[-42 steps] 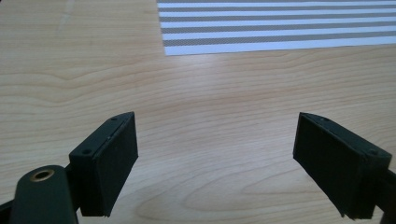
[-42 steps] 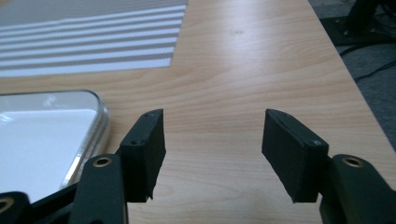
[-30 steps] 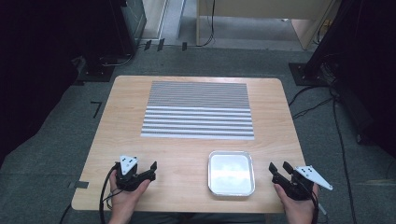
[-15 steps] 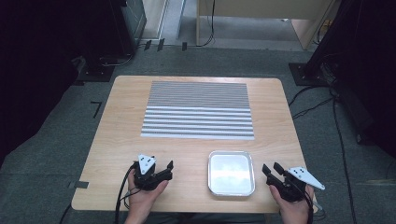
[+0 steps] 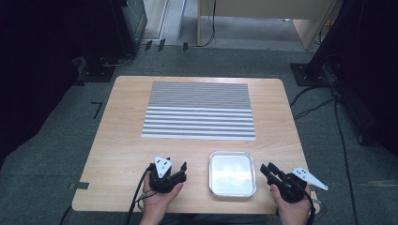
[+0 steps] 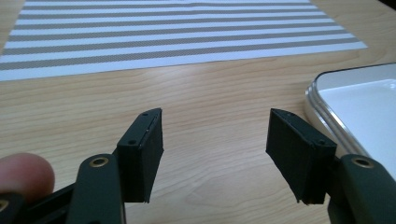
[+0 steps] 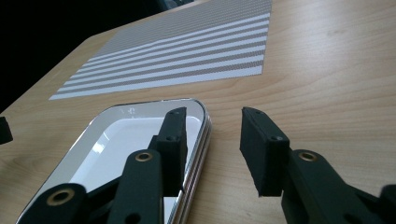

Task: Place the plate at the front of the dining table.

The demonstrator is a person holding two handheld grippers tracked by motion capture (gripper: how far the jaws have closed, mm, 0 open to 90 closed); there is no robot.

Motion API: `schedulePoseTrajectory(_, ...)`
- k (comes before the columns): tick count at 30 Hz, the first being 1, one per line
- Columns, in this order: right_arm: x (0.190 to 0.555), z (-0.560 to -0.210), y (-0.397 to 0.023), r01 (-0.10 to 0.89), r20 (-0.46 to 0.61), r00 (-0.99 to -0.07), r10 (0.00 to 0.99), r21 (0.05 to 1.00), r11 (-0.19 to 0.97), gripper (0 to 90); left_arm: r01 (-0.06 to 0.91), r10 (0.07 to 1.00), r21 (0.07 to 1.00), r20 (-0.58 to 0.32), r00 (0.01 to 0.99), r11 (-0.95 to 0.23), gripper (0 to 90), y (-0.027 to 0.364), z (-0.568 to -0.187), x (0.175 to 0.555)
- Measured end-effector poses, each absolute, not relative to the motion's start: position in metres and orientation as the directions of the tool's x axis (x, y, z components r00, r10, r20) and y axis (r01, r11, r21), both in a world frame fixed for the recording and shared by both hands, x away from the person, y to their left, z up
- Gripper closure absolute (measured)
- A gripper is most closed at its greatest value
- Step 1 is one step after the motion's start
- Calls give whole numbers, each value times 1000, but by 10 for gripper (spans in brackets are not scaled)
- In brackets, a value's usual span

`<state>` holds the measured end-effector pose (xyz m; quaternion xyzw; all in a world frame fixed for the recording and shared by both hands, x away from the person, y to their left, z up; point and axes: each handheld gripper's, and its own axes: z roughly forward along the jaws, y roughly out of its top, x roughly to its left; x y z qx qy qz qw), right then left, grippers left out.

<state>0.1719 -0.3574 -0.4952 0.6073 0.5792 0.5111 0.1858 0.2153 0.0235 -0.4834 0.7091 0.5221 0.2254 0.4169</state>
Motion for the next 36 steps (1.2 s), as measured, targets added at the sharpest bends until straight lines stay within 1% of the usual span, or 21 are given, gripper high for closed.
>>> schedulePoseTrajectory(1, 172, -495, -357, 514, 406, -193, 893, 818, -260, 630, 550, 925, 829, -122, 360, -104, 374, 21, -483, 215)
schedulePoseTrajectory(2, 172, -495, -356, 530, 400, -168, 901, 807, -259, 632, 547, 921, 831, -130, 366, -100, 398, 18, -484, 214)
schedulePoseTrajectory(3, 172, -495, -356, 530, 400, -168, 901, 807, -259, 632, 545, 919, 833, -140, 368, -92, 398, 15, -484, 214)
schedulePoseTrajectory(4, 172, -495, -355, 539, 385, -149, 911, 804, -252, 633, 542, 917, 836, -150, 369, -81, 412, 11, -484, 213)
schedulePoseTrajectory(5, 172, -495, -354, 540, 363, -128, 923, 806, -242, 651, 540, 914, 839, -161, 371, -71, 443, 7, -484, 212)
schedulePoseTrajectory(7, 171, -495, -351, 532, 347, -108, 932, 812, -240, 678, 541, 907, 837, -166, 388, -78, 479, -2, -485, 209)
schedulePoseTrajectory(8, 171, -495, -349, 532, 344, -107, 933, 813, -238, 690, 536, 897, 840, -171, 408, -83, 503, -7, -485, 207)
schedulePoseTrajectory(10, 171, -495, -346, 529, 343, -113, 932, 815, -236, 693, 545, 888, 833, -176, 424, -96, 510, -16, -487, 204)
schedulePoseTrajectory(15, 173, -498, -339, 528, 340, -152, 928, 822, -215, 738, 570, 884, 817, -199, 424, -90, 511, -33, -491, 201)
schedulePoseTrajectory(17, 174, -500, -338, 534, 338, -154, 929, 819, -210, 757, 577, 879, 812, -208, 428, -89, 528, -39, -493, 199)
schedulePoseTrajectory(18, 175, -501, -336, 541, 343, -153, 927, 814, -212, 772, 579, 877, 810, -210, 433, -93, 553, -41, -494, 198)
schedulePoseTrajectory(21, 176, -502, -335, 550, 343, -148, 928, 808, -211, 784, 585, 869, 805, -221, 443, -94, 577, -48, -496, 195)
schedulePoseTrajectory(24, 177, -504, -334, 559, 353, -146, 924, 800, -217, 790, 594, 863, 800, -238, 445, -86, 647, -53, -497, 193)
schedulePoseTrajectory(27, 177, -504, -332, 568, 374, -140, 917, 789, -235, 802, 608, 864, 790, -252, 435, -75, 672, -56, -499, 194)
schedulePoseTrajectory(29, 177, -504, -331, 569, 369, -139, 919, 789, -231, 810, 613, 868, 787, -252, 428, -74, 692, -58, -500, 194)
schedulePoseTrajectory(31, 178, -505, -330, 574, 370, -142, 918, 786, -228, 836, 619, 867, 782, -254, 429, -77, 703, -59, -502, 195)
schedulePoseTrajectory(36, 178, -506, -326, 587, 361, -144, 922, 781, -214, 866, 633, 860, 770, -265, 436, -84, 799, -62, -506, 197)
